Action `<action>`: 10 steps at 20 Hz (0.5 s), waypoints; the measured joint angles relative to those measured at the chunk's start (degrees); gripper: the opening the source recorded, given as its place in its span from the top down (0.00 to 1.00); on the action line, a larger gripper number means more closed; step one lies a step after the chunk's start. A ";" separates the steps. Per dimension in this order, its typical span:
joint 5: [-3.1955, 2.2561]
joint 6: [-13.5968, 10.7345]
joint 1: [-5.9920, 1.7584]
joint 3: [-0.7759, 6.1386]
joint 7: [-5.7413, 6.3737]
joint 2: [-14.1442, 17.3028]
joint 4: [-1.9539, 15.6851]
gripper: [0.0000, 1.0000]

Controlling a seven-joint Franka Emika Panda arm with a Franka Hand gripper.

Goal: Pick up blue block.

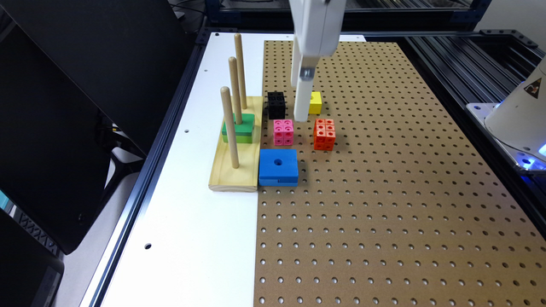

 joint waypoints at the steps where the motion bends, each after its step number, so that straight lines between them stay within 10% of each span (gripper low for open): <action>1: -0.02 0.76 0.00 -0.02 0.00 0.77 0.02 0.00; 10: -0.03 2.87 -0.02 -0.09 0.00 3.43 -0.01 0.00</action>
